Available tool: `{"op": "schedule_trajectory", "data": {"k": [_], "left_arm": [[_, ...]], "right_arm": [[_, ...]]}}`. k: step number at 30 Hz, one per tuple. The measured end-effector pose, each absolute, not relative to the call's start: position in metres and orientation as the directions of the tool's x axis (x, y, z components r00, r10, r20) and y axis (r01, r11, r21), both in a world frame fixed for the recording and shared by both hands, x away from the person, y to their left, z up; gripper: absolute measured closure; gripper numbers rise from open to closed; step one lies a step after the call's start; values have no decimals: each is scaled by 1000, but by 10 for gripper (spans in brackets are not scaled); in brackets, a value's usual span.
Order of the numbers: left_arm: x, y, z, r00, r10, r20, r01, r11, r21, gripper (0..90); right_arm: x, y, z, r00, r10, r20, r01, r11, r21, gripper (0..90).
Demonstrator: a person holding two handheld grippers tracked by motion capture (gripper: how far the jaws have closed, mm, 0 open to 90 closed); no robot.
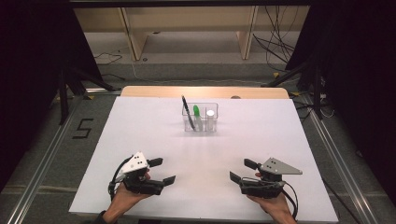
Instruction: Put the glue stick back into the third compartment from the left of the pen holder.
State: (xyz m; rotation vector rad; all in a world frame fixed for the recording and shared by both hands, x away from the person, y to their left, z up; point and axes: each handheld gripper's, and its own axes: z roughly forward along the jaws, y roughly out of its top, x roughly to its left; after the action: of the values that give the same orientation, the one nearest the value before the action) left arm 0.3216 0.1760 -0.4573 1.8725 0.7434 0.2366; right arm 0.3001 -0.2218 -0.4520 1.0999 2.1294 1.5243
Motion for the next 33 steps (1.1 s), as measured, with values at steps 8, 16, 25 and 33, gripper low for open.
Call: {"op": "schedule_trajectory", "data": {"k": [8, 16, 25, 33], "left_arm": [[320, 177, -456, 790, 582, -191, 388, -236, 891, 158], [318, 177, -455, 792, 577, -198, 392, -231, 891, 158], [318, 177, -455, 792, 577, -201, 393, -229, 891, 158], [319, 177, -456, 793, 577, -197, 392, -234, 890, 158]], "right_arm": [[293, -226, -457, -660, 733, 163, 398, 158, 904, 244], [287, -231, -460, -656, 740, 150, 393, 165, 905, 241], [286, -233, -462, -649, 746, 149, 397, 164, 903, 234], [287, -233, -462, -645, 749, 148, 397, 164, 903, 216]]}}
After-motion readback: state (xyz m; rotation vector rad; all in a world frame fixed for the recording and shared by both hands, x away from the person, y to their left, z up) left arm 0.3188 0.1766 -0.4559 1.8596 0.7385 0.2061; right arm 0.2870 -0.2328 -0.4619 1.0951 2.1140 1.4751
